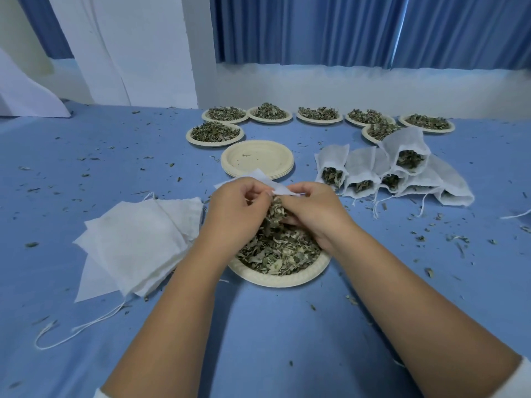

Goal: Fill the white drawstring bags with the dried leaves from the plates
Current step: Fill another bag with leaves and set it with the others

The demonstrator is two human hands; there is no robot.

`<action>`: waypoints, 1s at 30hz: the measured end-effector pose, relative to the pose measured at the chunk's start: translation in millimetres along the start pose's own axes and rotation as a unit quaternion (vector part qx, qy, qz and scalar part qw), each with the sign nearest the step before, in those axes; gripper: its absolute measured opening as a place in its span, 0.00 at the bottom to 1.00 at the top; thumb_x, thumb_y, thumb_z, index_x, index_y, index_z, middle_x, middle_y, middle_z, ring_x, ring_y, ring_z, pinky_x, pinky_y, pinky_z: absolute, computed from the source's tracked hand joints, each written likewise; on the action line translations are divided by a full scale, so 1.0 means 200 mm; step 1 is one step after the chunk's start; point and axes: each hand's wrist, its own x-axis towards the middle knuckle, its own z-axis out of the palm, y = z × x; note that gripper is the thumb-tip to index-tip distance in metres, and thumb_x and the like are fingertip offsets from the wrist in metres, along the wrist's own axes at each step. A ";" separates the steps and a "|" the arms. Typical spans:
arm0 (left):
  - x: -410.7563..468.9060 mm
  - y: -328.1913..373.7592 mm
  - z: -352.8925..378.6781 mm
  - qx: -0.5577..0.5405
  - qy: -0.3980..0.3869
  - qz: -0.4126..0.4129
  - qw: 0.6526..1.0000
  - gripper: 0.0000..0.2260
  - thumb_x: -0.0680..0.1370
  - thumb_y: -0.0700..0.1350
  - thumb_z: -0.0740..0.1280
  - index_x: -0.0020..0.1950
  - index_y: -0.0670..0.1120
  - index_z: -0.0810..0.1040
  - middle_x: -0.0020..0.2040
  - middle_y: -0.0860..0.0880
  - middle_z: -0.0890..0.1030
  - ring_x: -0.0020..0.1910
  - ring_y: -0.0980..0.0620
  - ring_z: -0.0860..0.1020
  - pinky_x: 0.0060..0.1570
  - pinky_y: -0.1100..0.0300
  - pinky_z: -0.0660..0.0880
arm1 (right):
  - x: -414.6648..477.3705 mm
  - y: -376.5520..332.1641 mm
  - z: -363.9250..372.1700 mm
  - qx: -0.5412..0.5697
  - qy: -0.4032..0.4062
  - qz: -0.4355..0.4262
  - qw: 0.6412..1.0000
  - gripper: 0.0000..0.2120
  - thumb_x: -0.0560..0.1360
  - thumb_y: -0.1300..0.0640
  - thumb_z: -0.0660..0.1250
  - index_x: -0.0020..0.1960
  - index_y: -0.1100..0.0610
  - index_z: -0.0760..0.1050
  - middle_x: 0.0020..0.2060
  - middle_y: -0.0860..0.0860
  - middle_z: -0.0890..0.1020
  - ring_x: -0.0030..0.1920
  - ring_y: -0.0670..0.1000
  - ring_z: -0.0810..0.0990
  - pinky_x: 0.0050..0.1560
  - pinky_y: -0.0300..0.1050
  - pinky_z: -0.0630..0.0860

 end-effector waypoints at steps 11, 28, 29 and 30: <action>0.03 -0.02 -0.03 -0.032 0.063 -0.040 0.997 0.08 0.77 0.43 0.67 0.39 0.52 0.81 0.36 0.56 0.81 0.31 0.66 0.75 0.34 0.73 0.70 | -0.03 -0.05 -0.02 -0.002 -0.103 0.005 0.995 0.22 0.67 0.64 0.79 0.58 0.61 0.75 0.54 0.62 0.80 0.42 0.51 0.85 0.40 0.39 0.81; 0.05 -0.05 -0.06 0.010 0.148 -0.030 0.988 0.06 0.79 0.45 0.66 0.43 0.50 0.80 0.36 0.59 0.78 0.35 0.71 0.74 0.35 0.77 0.67 | -0.05 -0.08 -0.06 -0.415 -0.122 -0.119 0.894 0.23 0.70 0.41 0.73 0.61 0.48 0.76 0.57 0.46 0.80 0.54 0.46 0.79 0.52 0.43 0.76; 0.05 -0.05 -0.06 0.013 0.150 -0.029 0.988 0.05 0.79 0.45 0.66 0.44 0.49 0.80 0.37 0.59 0.78 0.36 0.70 0.74 0.35 0.78 0.66 | -0.06 -0.08 -0.05 -0.461 -0.160 -0.118 0.865 0.32 0.67 0.36 0.73 0.67 0.48 0.73 0.64 0.47 0.76 0.62 0.48 0.75 0.60 0.45 0.73; 0.05 -0.06 -0.06 0.015 0.151 -0.029 0.988 0.05 0.79 0.45 0.66 0.44 0.48 0.80 0.37 0.59 0.78 0.36 0.68 0.74 0.35 0.78 0.66 | -0.08 -0.06 -0.04 -0.490 -0.192 -0.122 0.842 0.39 0.65 0.34 0.74 0.71 0.48 0.69 0.68 0.48 0.73 0.68 0.50 0.70 0.66 0.47 0.70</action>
